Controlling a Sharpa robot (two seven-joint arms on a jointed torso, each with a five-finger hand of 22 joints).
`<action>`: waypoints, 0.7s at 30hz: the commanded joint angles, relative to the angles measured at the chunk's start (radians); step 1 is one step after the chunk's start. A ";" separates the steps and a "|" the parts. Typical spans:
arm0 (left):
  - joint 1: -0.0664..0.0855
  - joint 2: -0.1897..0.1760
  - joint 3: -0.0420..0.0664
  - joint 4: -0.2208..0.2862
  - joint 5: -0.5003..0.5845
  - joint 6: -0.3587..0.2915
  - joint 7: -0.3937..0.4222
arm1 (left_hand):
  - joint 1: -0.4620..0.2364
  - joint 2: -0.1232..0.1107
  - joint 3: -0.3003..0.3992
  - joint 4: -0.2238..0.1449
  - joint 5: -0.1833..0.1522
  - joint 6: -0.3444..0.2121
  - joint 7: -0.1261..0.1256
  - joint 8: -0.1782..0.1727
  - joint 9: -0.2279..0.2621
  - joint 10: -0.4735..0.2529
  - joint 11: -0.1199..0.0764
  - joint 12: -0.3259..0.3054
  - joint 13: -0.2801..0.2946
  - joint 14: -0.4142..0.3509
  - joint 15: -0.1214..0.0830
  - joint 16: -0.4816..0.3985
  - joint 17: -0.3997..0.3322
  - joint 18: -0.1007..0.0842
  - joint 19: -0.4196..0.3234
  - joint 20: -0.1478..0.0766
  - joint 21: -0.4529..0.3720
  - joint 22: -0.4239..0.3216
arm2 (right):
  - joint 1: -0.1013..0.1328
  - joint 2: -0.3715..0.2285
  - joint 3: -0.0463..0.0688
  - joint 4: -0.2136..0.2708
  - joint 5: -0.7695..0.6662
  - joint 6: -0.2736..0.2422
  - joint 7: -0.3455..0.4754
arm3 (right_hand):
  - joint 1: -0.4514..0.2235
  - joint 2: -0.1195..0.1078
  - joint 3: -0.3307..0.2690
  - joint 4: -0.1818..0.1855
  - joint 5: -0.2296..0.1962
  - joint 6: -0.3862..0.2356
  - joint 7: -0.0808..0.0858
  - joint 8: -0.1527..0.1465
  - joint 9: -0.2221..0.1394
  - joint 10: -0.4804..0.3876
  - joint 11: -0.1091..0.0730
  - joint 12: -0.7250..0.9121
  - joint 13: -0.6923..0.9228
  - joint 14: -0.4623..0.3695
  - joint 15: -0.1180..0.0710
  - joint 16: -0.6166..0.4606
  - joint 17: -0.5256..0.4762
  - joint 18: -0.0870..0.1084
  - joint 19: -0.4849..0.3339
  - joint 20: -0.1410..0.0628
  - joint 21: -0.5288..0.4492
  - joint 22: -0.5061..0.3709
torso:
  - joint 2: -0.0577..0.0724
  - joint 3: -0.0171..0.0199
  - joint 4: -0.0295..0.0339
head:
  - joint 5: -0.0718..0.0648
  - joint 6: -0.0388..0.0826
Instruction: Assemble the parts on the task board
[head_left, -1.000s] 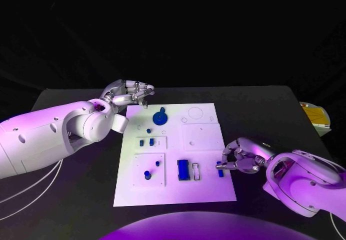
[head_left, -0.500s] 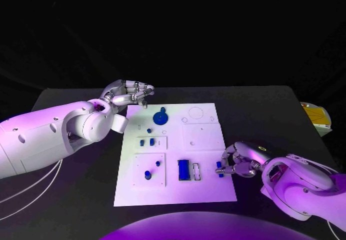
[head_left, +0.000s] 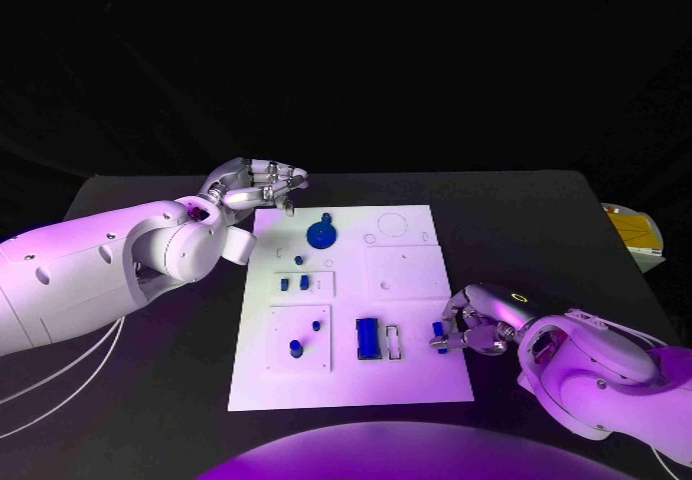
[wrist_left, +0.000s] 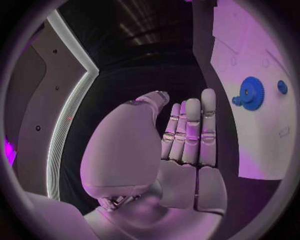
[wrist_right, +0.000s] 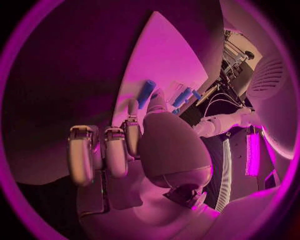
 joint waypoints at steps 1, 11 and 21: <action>0.000 0.001 0.001 0.003 0.005 0.016 0.007 | 0.002 0.009 -0.006 0.001 0.001 -0.008 -0.001 0.006 0.001 -0.010 0.001 0.003 0.001 -0.006 0.001 0.006 -0.002 0.013 -0.001 0.005 -0.007 0.000 | -0.013 0.010 -0.007 -0.006 -0.031 0.053 -0.037 | 0.100 0.086 -0.004 0.005 -0.005 0.006 -0.002 -0.004 -0.012 0.008 -0.009 -0.002 -0.099 0.084 -0.007 -0.003 0.159 -0.014 0.083 0.000 0.006 0.225 | 0.000 -0.0002 -0.0005 | -0.002 0.000; 0.000 -0.002 0.000 0.005 0.005 0.016 0.006 | 0.002 0.009 -0.006 0.001 0.001 -0.008 -0.001 0.006 0.001 -0.010 0.001 0.003 0.001 -0.006 0.001 0.006 -0.002 0.013 -0.001 0.005 -0.007 0.000 | -0.025 0.025 -0.007 -0.007 -0.055 0.064 -0.055 | 0.340 0.084 0.201 -0.069 0.138 0.001 0.008 -0.037 -0.025 -0.003 -0.005 -0.022 -0.106 0.085 -0.003 -0.001 0.165 -0.015 0.084 -0.002 0.009 0.228 | 0.000 -0.0009 -0.0002 | -0.003 -0.001; 0.000 -0.003 0.000 0.006 0.005 0.015 0.006 | 0.002 0.010 -0.007 0.001 0.001 -0.009 -0.001 0.007 0.002 -0.012 0.001 0.006 0.002 -0.007 0.001 0.008 -0.002 0.013 -0.001 0.005 -0.007 0.000 | -0.027 0.027 -0.007 -0.004 -0.054 0.060 -0.057 | 0.030 -0.200 0.969 -0.145 0.175 0.002 0.017 -0.012 0.059 0.012 0.002 -0.024 -0.102 0.086 0.002 -0.001 0.172 -0.016 0.086 0.007 0.012 0.234 | -0.001 -0.0003 0.0001 | -0.003 -0.001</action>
